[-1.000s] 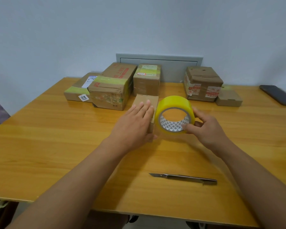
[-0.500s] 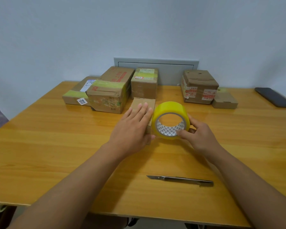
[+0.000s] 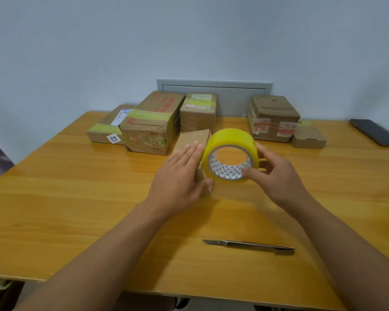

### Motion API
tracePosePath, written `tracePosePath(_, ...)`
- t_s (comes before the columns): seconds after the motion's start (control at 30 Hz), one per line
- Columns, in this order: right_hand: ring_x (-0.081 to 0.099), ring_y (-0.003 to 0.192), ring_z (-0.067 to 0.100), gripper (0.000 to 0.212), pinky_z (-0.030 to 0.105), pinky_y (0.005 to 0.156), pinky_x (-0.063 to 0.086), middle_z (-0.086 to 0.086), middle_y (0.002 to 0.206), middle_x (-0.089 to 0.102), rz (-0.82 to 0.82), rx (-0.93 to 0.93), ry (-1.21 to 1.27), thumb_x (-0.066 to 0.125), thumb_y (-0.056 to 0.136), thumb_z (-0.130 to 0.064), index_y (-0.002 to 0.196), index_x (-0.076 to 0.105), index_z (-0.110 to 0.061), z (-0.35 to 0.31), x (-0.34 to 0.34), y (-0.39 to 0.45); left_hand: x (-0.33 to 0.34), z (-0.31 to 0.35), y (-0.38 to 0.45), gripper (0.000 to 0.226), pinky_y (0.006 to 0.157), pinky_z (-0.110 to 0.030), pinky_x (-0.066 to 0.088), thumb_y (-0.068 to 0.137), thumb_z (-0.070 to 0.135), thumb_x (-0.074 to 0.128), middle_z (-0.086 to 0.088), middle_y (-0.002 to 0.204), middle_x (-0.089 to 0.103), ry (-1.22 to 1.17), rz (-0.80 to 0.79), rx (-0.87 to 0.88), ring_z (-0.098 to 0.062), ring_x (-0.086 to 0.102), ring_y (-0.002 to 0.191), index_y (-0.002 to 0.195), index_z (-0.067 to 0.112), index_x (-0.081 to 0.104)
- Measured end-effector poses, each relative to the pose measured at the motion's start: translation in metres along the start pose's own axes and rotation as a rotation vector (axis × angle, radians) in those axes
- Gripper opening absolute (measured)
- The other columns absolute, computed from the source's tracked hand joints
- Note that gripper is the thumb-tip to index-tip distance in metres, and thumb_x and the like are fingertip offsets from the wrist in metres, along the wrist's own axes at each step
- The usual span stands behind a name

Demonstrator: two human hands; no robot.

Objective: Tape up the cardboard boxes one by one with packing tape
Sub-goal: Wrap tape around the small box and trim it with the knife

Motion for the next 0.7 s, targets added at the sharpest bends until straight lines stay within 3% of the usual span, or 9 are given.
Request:
tracePosePath(0.07,0.060,0.106,0.009,0.067,0.025,0.082,0.055,-0.004,0.117,0.064,0.045,-0.040,0.066,0.074,0.084,-0.025,0.145,0.045,-0.027,-0.016,-0.004,0.001,-0.005,-0.002,-0.003,0.078,0.119,-0.035,0.025,0.093,0.051,0.057,0.003,0.161,0.025,-0.156,0.035,-0.056,-0.014,0.022,0.148,0.156,0.022,0.023)
tracePosePath(0.17,0.062,0.108,0.009,0.065,0.028,0.083,0.056,-0.007,0.114,0.066,0.034,-0.076,0.207,0.076,0.075,-0.033,0.135,0.053,-0.025,-0.033,-0.001,-0.002,-0.004,0.000,-0.008,0.068,0.098,-0.040,0.049,0.090,0.047,0.061,0.009,0.144,0.051,-0.446,0.063,-0.114,-0.013,0.049,0.129,0.150,0.026,0.034)
tracePosePath(0.27,0.065,0.107,0.010,0.056,0.029,0.084,0.057,-0.005,0.110,0.069,-0.030,-0.044,0.297,0.076,0.071,-0.031,0.122,0.055,-0.023,-0.033,0.014,-0.007,0.006,0.005,-0.012,0.054,0.087,-0.044,0.053,0.091,0.045,0.058,0.013,0.125,0.061,-0.672,0.068,-0.177,-0.008,0.060,0.112,0.140,0.028,0.044)
tracePosePath(0.43,0.066,0.104,0.006,0.044,0.022,0.078,0.055,-0.005,0.111,0.069,-0.023,-0.004,0.331,0.077,0.073,-0.024,0.112,0.056,-0.020,-0.028,0.025,-0.004,0.015,0.005,-0.007,0.044,0.093,-0.044,0.053,0.092,0.041,0.060,0.010,0.127,0.060,-0.837,0.055,-0.203,-0.008,0.058,0.116,0.132,0.042,0.041)
tracePosePath(0.63,0.066,0.100,0.003,0.042,0.022,0.074,0.056,-0.008,0.109,0.066,-0.048,-0.015,0.343,0.077,0.079,-0.012,0.113,0.052,-0.016,-0.030,0.043,0.003,0.024,-0.011,-0.016,0.098,0.098,-0.032,0.051,0.056,0.064,0.083,0.014,0.133,0.047,-0.674,0.077,-0.327,-0.002,0.048,0.122,0.132,0.050,0.023)
tracePosePath(0.7,0.066,0.099,0.002,0.044,0.022,0.073,0.056,-0.008,0.110,0.065,-0.053,-0.028,0.340,0.077,0.079,-0.010,0.115,0.051,-0.014,-0.033,0.048,0.006,0.024,-0.011,-0.019,0.106,0.094,-0.020,0.049,0.057,0.060,0.084,0.012,0.133,0.045,-0.602,0.129,-0.348,0.000,0.047,0.119,0.140,0.035,0.024)
Point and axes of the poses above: each hand's wrist, its own y-axis towards the middle knuckle, its own x-axis out of the palm, z = x × y, the point moved 8 cm from there along y, towards the middle knuckle
